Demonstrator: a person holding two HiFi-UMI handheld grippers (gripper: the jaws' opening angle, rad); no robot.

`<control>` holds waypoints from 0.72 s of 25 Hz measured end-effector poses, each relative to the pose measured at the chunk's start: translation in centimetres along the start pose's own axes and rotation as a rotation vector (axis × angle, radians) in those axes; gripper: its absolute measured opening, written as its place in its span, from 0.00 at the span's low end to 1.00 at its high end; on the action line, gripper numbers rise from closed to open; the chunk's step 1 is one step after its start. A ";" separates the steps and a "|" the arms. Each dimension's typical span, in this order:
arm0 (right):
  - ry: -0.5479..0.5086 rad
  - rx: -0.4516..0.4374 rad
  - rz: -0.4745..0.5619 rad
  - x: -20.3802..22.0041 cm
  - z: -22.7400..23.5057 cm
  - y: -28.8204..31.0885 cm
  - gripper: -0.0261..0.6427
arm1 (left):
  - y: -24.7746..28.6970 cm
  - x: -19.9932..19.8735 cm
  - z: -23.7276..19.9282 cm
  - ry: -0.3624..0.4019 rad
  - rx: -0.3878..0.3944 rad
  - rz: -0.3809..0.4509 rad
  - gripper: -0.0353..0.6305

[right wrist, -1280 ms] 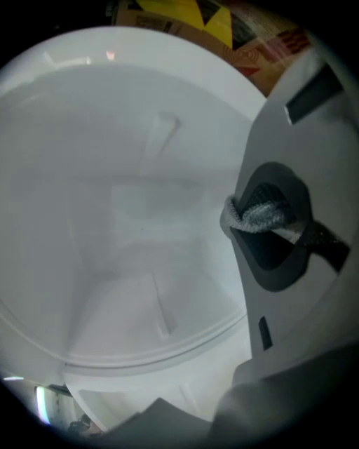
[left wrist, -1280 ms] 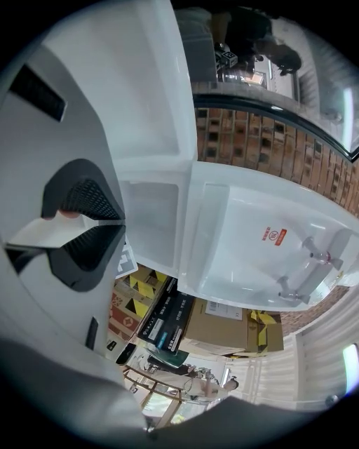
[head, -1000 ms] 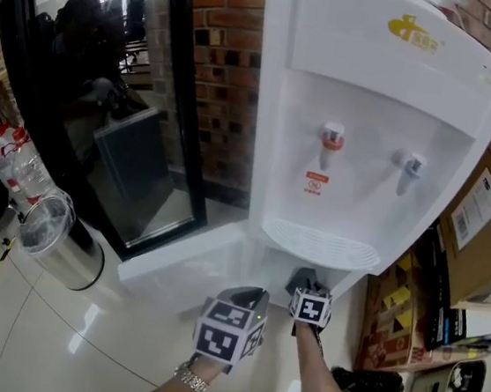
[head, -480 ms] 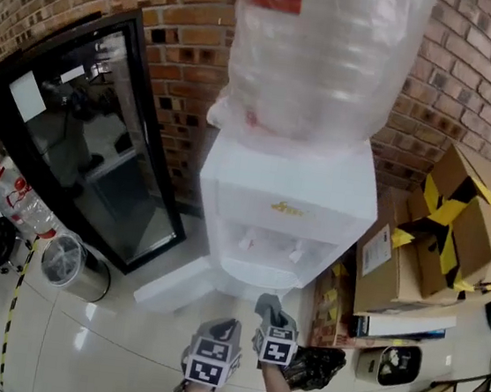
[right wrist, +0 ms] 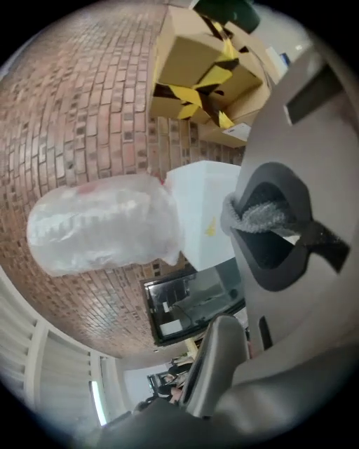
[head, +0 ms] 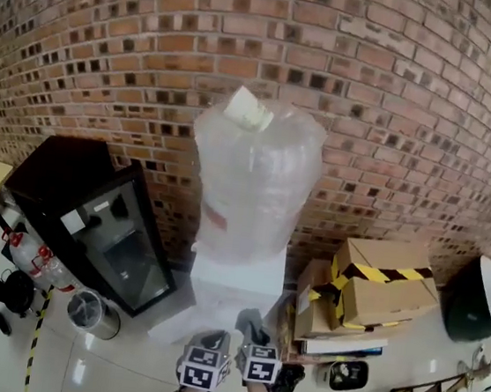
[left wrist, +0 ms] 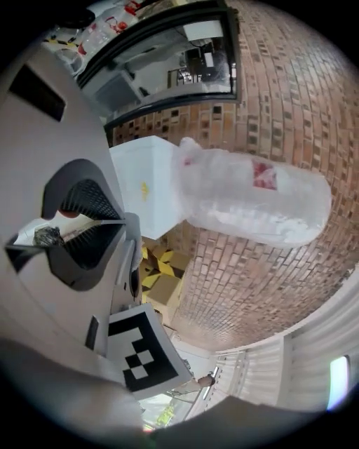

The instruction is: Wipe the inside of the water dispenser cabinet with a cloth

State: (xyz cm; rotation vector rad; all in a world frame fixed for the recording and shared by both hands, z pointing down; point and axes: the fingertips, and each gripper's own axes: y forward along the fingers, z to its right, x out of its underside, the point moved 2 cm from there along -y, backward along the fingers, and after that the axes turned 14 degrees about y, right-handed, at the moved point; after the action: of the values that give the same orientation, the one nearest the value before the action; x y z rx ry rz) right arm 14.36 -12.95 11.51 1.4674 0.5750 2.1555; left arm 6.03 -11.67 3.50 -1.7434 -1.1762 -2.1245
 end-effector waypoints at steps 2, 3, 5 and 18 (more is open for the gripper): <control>0.011 -0.009 -0.007 -2.1 -1.8 -3.7 0.05 | -3.2 -3.4 0.7 -0.010 -0.013 0.010 0.07; 0.009 -0.011 -0.006 -2.9 -2.7 -5.4 0.05 | -4.6 -4.6 0.9 -0.021 -0.022 0.013 0.07; -0.001 -0.011 0.009 -4.7 -4.1 -8.0 0.05 | -6.8 -6.4 1.2 -0.041 -0.030 0.024 0.07; 0.030 -0.015 0.069 -5.1 -9.2 -17.6 0.05 | -15.0 -9.6 3.3 0.042 0.051 0.094 0.07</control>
State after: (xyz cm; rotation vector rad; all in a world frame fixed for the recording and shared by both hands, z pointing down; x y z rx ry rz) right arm 9.89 -2.58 -5.58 1.4696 0.5249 2.2332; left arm 3.09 -2.69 -11.93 -1.6898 -1.1051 -2.0486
